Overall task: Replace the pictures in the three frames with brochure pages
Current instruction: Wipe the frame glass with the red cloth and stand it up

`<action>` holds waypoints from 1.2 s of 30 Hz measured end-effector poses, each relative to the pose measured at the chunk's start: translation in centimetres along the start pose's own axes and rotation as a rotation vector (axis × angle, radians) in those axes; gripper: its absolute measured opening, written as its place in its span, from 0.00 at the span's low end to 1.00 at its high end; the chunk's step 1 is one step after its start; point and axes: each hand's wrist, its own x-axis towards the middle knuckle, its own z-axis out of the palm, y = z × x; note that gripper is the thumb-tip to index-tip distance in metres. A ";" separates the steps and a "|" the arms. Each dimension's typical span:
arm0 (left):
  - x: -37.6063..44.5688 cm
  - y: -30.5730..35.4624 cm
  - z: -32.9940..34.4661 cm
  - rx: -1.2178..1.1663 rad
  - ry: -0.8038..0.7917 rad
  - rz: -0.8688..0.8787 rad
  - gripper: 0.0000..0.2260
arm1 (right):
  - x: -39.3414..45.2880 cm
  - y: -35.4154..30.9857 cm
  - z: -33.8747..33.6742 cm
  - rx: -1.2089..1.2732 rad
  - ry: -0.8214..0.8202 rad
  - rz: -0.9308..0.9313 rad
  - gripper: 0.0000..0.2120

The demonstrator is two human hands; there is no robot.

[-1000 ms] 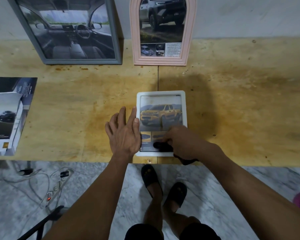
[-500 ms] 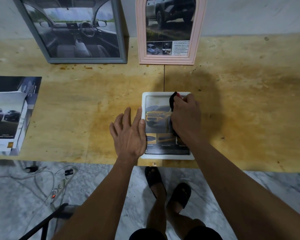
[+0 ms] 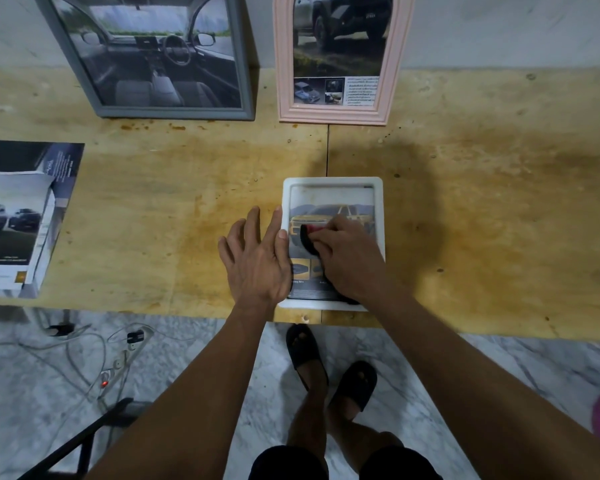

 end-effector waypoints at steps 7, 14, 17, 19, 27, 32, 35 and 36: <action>0.0 0.0 0.1 -0.004 0.007 0.002 0.21 | -3.2 -0.3 0.2 0.043 -0.178 -0.093 0.10; 0.0 -0.2 0.1 -0.008 0.008 0.007 0.21 | -2.4 0.9 -4.0 0.198 -0.364 0.086 0.10; 0.0 -0.2 0.2 -0.005 0.005 -0.001 0.20 | 0.0 3.1 -6.0 0.234 -0.047 0.205 0.09; 0.0 -0.2 0.2 -0.004 0.010 0.001 0.20 | 2.0 4.2 -6.0 0.196 0.128 0.194 0.10; 0.0 -0.2 0.2 -0.015 0.023 0.007 0.20 | 3.8 4.6 -2.8 -0.054 0.093 0.147 0.13; 0.0 -0.2 0.1 -0.018 0.013 0.001 0.20 | 1.7 3.6 -3.1 -0.053 0.022 0.147 0.13; 0.0 -0.1 0.1 -0.019 0.013 0.001 0.20 | -0.2 3.5 -2.5 -0.056 -0.001 0.125 0.12; 0.0 -0.1 0.1 -0.019 0.017 0.002 0.20 | -0.7 3.5 -2.3 -0.054 -0.011 0.106 0.12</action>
